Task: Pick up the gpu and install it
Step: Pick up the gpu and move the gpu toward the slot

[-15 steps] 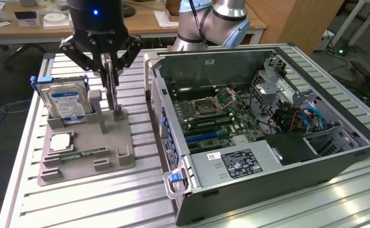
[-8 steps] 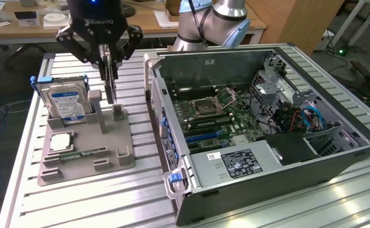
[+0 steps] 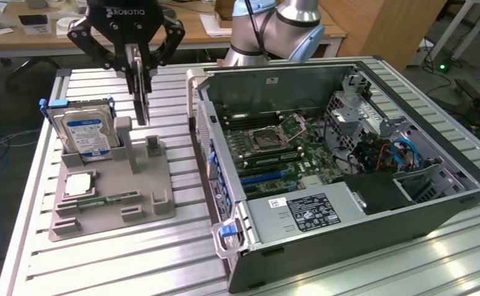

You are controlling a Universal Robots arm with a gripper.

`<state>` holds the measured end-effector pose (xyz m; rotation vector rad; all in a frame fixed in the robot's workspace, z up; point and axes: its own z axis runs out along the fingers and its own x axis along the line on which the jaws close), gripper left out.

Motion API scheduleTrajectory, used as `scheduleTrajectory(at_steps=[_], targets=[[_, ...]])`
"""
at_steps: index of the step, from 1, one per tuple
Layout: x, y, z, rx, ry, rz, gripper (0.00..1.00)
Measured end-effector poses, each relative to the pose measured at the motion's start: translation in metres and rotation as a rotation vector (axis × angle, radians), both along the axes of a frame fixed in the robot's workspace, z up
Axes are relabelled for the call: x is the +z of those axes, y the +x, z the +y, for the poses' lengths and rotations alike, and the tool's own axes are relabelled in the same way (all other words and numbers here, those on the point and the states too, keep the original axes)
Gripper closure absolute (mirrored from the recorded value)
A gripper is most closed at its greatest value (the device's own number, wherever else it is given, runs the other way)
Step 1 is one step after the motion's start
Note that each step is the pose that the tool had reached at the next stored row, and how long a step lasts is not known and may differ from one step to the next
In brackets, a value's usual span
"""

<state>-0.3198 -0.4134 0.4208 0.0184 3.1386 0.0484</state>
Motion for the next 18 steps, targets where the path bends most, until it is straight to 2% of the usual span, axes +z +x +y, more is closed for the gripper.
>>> scheduleTrajectory(at_steps=[3,12,18], targets=[[0.0056,0.0000,0.0000,0.000,0.0000,0.0001,0.73],[0.0058,0.0001,0.0000,0.000,0.0001,0.0000,0.73],[0.0057,0.0061,0.0000,0.000,0.0001,0.0000,0.73]])
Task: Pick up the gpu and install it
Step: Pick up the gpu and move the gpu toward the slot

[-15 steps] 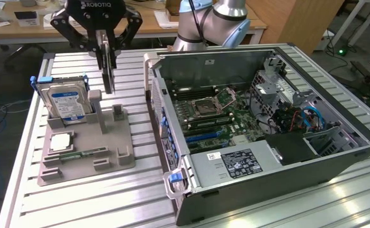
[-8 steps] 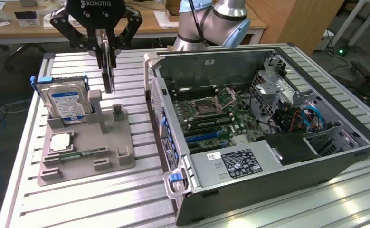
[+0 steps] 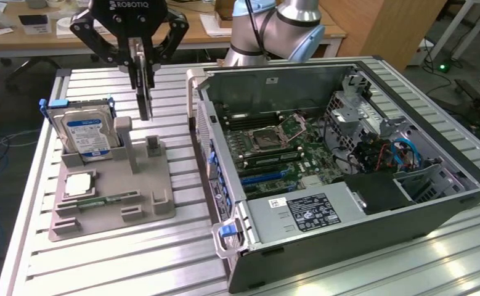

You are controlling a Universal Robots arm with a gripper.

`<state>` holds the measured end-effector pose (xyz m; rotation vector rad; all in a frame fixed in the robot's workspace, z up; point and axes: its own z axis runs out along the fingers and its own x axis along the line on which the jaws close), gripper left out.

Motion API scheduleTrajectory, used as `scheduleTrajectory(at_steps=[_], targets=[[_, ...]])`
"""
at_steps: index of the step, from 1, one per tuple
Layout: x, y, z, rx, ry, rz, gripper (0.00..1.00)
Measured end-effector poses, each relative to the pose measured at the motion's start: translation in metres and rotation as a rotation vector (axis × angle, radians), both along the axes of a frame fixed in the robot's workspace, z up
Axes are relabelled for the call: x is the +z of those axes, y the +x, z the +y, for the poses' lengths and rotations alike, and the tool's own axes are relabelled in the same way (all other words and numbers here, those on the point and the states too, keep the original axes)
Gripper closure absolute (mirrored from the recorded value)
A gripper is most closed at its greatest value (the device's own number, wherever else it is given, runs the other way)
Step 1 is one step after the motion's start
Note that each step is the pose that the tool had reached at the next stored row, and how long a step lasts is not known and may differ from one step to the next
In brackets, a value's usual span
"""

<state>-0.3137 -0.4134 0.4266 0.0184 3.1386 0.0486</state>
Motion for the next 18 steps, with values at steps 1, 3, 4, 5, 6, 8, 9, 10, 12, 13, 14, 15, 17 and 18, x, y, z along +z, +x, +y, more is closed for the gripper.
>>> scheduleTrajectory(at_steps=[1,3,4,5,6,8,9,10,12,13,14,15,17,18], targets=[[0.0000,0.001,0.0000,0.000,0.0000,0.0000,0.73],[0.0000,0.003,0.0000,0.000,0.0000,0.0001,0.73],[0.0000,0.004,0.0000,0.000,0.0000,0.0000,0.73],[0.0000,0.005,0.0000,0.000,0.0000,0.0000,0.73],[0.0000,0.006,0.0000,0.000,-0.0001,0.0001,0.73],[-0.0001,0.007,0.0000,0.000,0.0000,0.0000,0.73],[-0.0001,0.008,0.0000,0.000,0.0000,0.0000,0.73],[-0.0001,0.008,0.0000,0.000,0.0000,0.0000,0.73],[-0.0001,0.010,0.0000,0.000,0.0000,0.0000,0.73],[-0.0001,0.010,0.0000,0.000,0.0000,0.0000,0.73],[-0.0001,0.011,0.0000,0.000,-0.0001,0.0000,0.73],[-0.0001,0.012,0.0000,0.000,0.0000,0.0000,0.73],[-0.0001,0.013,0.0000,0.000,0.0000,0.0000,0.73],[-0.0001,0.014,0.0000,0.000,0.0000,0.0001,0.73]])
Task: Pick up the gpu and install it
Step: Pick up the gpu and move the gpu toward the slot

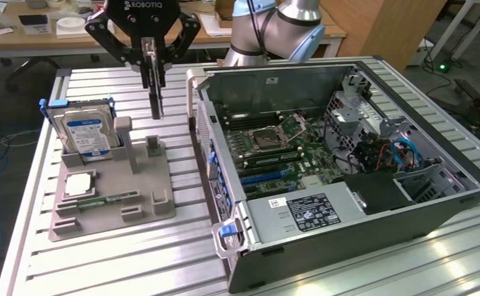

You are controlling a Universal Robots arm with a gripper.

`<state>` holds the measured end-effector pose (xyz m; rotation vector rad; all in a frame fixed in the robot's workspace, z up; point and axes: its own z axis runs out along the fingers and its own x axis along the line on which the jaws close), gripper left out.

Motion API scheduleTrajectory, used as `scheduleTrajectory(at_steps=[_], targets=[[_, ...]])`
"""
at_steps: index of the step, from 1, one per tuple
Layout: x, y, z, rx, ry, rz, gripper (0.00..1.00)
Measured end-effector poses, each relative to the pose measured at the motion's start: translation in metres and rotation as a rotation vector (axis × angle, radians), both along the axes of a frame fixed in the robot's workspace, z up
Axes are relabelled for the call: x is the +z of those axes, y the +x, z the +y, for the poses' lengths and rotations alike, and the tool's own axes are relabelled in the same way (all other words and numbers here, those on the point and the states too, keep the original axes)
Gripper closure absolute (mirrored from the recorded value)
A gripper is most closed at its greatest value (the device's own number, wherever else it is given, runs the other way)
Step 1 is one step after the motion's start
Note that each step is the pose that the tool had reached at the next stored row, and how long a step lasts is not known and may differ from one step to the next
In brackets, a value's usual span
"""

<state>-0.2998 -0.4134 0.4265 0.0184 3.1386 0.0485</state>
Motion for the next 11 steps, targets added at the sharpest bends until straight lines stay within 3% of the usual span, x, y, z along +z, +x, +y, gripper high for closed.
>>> scheduleTrajectory(at_steps=[11], targets=[[-0.0001,0.0066,0.0000,0.000,0.0000,0.0000,0.73]])
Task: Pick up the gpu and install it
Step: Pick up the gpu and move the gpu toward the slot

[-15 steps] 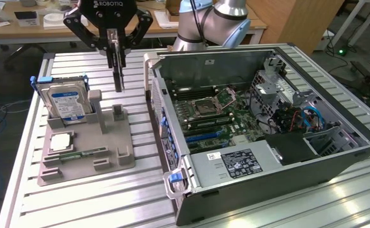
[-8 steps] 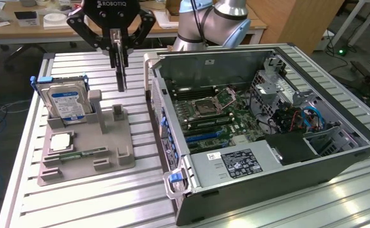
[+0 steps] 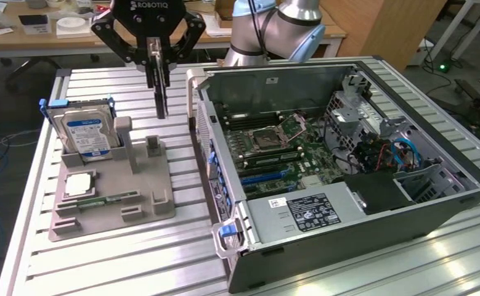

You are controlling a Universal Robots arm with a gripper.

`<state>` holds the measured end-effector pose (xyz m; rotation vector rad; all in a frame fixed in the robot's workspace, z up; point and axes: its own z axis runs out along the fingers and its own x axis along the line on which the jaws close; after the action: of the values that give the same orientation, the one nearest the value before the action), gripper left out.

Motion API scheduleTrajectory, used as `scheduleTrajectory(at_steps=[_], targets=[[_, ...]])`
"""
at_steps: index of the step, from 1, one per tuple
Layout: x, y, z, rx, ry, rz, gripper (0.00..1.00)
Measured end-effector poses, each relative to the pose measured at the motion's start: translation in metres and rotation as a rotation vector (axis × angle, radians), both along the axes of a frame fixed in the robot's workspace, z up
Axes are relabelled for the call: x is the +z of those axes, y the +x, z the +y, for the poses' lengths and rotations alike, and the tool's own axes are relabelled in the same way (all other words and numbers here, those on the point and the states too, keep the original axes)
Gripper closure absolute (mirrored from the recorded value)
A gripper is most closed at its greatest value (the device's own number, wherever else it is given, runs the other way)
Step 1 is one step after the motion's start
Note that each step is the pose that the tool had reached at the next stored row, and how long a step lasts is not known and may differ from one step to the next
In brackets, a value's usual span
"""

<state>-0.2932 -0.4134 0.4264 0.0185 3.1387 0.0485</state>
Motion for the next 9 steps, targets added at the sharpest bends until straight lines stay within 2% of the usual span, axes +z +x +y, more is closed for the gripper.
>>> scheduleTrajectory(at_steps=[9], targets=[[-0.0001,0.0068,0.0000,0.000,0.0000,0.0000,0.73]])
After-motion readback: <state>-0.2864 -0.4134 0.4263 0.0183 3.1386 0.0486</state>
